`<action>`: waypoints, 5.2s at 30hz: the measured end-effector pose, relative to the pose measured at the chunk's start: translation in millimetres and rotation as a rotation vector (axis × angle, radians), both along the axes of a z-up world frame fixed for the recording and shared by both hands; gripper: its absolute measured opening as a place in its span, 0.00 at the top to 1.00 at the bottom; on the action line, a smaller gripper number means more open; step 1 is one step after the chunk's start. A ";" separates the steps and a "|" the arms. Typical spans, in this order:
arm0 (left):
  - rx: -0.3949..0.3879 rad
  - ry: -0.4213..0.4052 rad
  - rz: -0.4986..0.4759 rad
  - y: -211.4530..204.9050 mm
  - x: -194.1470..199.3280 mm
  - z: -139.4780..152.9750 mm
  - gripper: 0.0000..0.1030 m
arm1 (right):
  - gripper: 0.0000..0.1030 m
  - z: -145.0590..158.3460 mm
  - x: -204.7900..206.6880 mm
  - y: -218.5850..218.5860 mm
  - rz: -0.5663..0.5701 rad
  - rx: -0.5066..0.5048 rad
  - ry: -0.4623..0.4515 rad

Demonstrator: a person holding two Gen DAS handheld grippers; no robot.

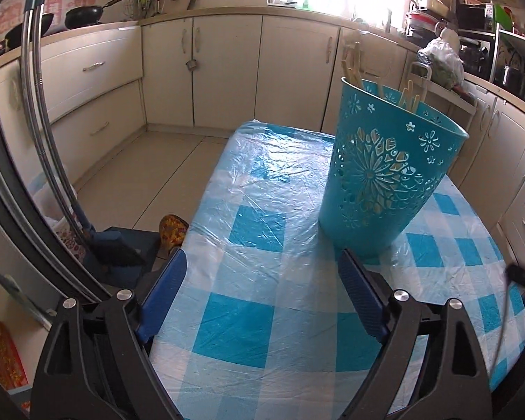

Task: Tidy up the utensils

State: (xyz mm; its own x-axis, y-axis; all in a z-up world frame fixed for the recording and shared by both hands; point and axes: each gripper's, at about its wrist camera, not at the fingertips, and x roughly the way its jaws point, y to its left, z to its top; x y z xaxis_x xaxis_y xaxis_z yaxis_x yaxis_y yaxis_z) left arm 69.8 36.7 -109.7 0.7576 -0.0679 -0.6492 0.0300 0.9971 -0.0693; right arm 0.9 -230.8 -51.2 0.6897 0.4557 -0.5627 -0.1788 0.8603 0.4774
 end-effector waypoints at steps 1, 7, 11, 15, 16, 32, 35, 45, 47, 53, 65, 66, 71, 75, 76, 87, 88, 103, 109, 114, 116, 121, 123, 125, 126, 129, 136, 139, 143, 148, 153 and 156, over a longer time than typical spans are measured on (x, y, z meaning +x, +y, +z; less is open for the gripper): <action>0.001 -0.001 0.001 -0.1 1.0 1.8 0.17 | 0.94 10.3 2.0 2.7 0.004 0.012 -0.024; -0.003 0.019 0.001 1.4 1.5 -4.5 0.16 | 0.94 78.2 32.3 22.6 0.025 0.064 -0.193; -0.008 0.022 -0.007 -0.9 -0.4 -4.3 0.16 | 0.94 114.3 63.1 36.0 -0.015 0.069 -0.319; -0.013 0.015 -0.020 -4.8 -3.9 0.7 0.15 | 0.94 128.2 97.6 42.9 -0.104 0.063 -0.401; -0.013 0.012 -0.022 -5.5 -4.8 2.1 0.15 | 0.94 128.1 105.8 44.7 -0.143 0.048 -0.419; -0.031 0.035 -0.009 -3.2 0.2 12.3 0.11 | 0.90 51.1 128.2 66.4 -0.204 -0.163 -0.324; -0.018 0.031 -0.018 -6.9 -2.9 16.3 0.10 | 0.80 49.7 113.0 68.4 -0.184 -0.173 -0.318; 0.059 -0.017 -0.059 -22.0 -30.1 50.2 0.07 | 0.21 61.2 21.4 62.1 -0.172 -0.217 -0.264; 0.081 -0.021 -0.068 -25.4 -38.0 60.0 0.07 | 0.13 66.3 7.2 58.8 -0.190 -0.234 -0.243; 0.158 0.008 -0.087 -33.4 -66.6 99.4 0.07 | 0.07 92.9 -33.4 59.1 -0.207 -0.310 -0.166; 0.226 -0.079 -0.101 -24.2 -162.7 180.1 0.07 | 0.07 157.3 -131.3 74.7 -0.229 -0.250 -0.181; 0.215 -0.080 -0.093 -21.7 -166.3 184.4 0.07 | 0.07 158.6 -139.3 77.5 -0.229 -0.249 -0.189; 0.158 -0.120 -0.057 -9.1 -194.6 204.4 0.07 | 0.07 151.0 -173.9 85.5 -0.249 -0.208 -0.198; 0.126 -0.163 -0.037 -3.6 -215.5 212.4 0.07 | 0.07 157.8 -187.1 89.5 -0.279 -0.250 -0.214; 0.124 -0.171 -0.034 -2.9 -218.8 213.4 0.07 | 0.07 161.1 -190.6 90.6 -0.284 -0.256 -0.231; 0.090 -0.270 0.023 9.6 -247.6 236.3 0.07 | 0.07 176.1 -215.6 101.2 -0.281 -0.308 -0.340; 0.090 -0.272 0.022 9.4 -248.9 237.7 0.07 | 0.07 177.0 -217.8 100.4 -0.285 -0.306 -0.346; 0.075 -0.294 0.033 8.9 -259.9 244.2 0.07 | 0.07 182.4 -228.2 101.9 -0.287 -0.321 -0.375; 0.073 -0.293 0.032 10.7 -260.4 245.0 0.07 | 0.07 183.7 -229.7 104.1 -0.282 -0.325 -0.379; 0.073 -0.294 0.034 10.1 -260.3 245.0 0.07 | 0.07 183.9 -230.2 105.1 -0.282 -0.326 -0.378; 0.073 -0.294 0.034 10.4 -260.4 245.1 0.07 | 0.07 184.1 -230.6 105.6 -0.282 -0.327 -0.381; 0.075 -0.298 0.036 12.6 -261.1 245.1 0.07 | 0.07 183.8 -231.5 105.5 -0.280 -0.325 -0.384; 0.076 -0.301 0.037 13.5 -262.6 245.2 0.07 | 0.07 183.9 -232.2 105.5 -0.279 -0.324 -0.384; 0.078 -0.304 0.038 13.3 -264.7 245.6 0.07 | 0.07 184.0 -231.8 105.8 -0.279 -0.326 -0.385; 0.078 -0.305 0.038 13.7 -265.5 245.8 0.07 | 0.07 183.9 -232.4 106.0 -0.279 -0.326 -0.386; 0.079 -0.308 0.038 13.7 -267.6 246.6 0.07 | 0.07 183.5 -234.6 107.9 -0.278 -0.326 -0.388; 0.080 -0.310 0.038 12.0 -269.4 247.5 0.07 | 0.07 183.4 -234.6 108.7 -0.278 -0.326 -0.387; 0.081 -0.310 0.039 12.5 -270.1 247.6 0.07 | 0.07 183.5 -234.8 109.4 -0.279 -0.329 -0.388; 0.081 -0.310 0.037 12.1 -269.8 247.4 0.07 | 0.07 183.1 -235.6 109.9 -0.277 -0.328 -0.387; 0.081 -0.311 0.038 12.2 -270.4 247.4 0.07 | 0.07 183.3 -235.8 110.0 -0.277 -0.329 -0.389; 0.082 -0.311 0.038 12.0 -270.2 247.3 0.07 | 0.07 183.3 -235.7 110.1 -0.277 -0.328 -0.386; 0.081 -0.312 0.040 12.3 -270.5 247.5 0.07 | 0.07 183.3 -235.6 110.2 -0.277 -0.328 -0.386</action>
State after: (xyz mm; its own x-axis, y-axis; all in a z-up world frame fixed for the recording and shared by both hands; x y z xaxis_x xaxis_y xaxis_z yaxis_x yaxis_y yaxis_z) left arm -200.7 49.0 137.8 0.9220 0.0087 -0.3872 -0.0025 0.9999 0.0166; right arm -234.7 -120.7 132.1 0.9420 0.0727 -0.3276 -0.0340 0.9919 0.1223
